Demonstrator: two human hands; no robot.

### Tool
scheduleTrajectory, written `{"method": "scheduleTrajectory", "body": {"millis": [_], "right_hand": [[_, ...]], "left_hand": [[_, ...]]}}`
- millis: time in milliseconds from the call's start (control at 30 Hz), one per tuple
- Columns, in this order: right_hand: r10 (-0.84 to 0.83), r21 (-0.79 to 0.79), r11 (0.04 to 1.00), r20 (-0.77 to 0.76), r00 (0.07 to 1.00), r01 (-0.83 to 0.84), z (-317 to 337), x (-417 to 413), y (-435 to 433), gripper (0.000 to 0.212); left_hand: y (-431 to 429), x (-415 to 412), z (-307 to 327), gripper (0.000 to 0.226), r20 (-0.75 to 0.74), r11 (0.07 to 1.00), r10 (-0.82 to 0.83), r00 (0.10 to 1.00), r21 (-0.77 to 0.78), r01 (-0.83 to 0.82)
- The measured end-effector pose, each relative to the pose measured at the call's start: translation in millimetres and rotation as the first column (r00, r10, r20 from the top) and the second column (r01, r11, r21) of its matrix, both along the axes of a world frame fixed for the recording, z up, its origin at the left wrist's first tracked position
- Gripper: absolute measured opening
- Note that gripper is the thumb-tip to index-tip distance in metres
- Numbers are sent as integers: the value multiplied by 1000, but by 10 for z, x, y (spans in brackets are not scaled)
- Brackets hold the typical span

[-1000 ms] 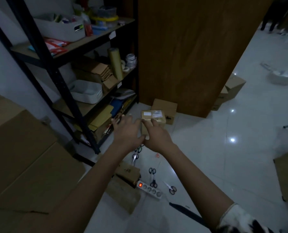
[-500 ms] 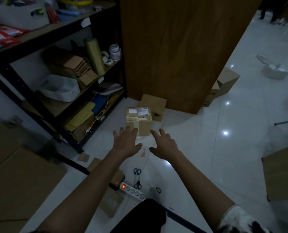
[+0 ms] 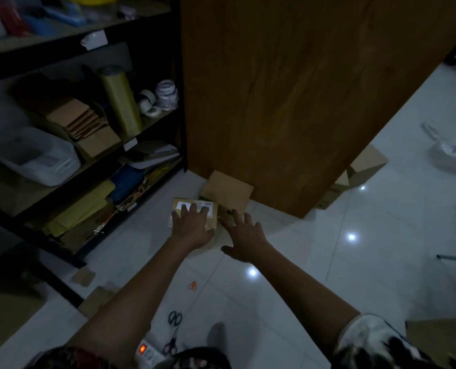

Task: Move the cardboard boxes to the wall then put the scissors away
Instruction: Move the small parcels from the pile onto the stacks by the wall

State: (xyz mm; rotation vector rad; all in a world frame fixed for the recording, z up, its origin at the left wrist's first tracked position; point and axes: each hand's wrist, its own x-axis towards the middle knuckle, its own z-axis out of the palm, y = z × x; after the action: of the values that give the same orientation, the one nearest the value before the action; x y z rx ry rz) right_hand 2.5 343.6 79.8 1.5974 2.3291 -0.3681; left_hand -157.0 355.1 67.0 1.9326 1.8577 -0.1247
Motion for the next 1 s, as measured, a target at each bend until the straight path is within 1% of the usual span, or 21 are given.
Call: {"method": "scheduleTrajectory", "body": {"millis": [133, 300, 433, 533, 667, 800, 900, 1000], "right_hand": [[15, 8, 1000, -4, 1000, -15, -25, 241, 627, 84], [70, -58, 996, -8, 998, -70, -241, 342, 1210, 83], [178, -102, 978, -41, 983, -181, -497, 327, 1750, 82], [217, -135, 964, -92, 972, -228, -664, 257, 2201, 80], [200, -223, 945, -185, 962, -239, -890, 273, 2760, 81], [224, -221, 936, -223, 949, -273, -1172, 324, 3270, 78], [231, -241, 926, -250, 940, -291, -1580, 268, 3620, 86], [245, -250, 910, -319, 915, -331, -2101, 121, 3840, 91]], "left_hand": [[507, 347, -22, 70, -13, 1000, -17, 1000, -12, 16], [1033, 486, -37, 64, -41, 999, 34, 999, -6, -34], [1439, 475, -204, 66, -80, 991, 128, 988, -23, -131], [1725, 453, -360, 69, -96, 976, 206, 974, -58, -212], [2063, 537, -649, 71, -88, 933, 314, 945, -159, -324], [2418, 595, -960, 73, -56, 874, 437, 898, -211, -438], [2712, 599, -1209, 74, -67, 849, 484, 873, -207, -486], [2861, 560, -1652, 74, -42, 794, 571, 820, -223, -565]]}}
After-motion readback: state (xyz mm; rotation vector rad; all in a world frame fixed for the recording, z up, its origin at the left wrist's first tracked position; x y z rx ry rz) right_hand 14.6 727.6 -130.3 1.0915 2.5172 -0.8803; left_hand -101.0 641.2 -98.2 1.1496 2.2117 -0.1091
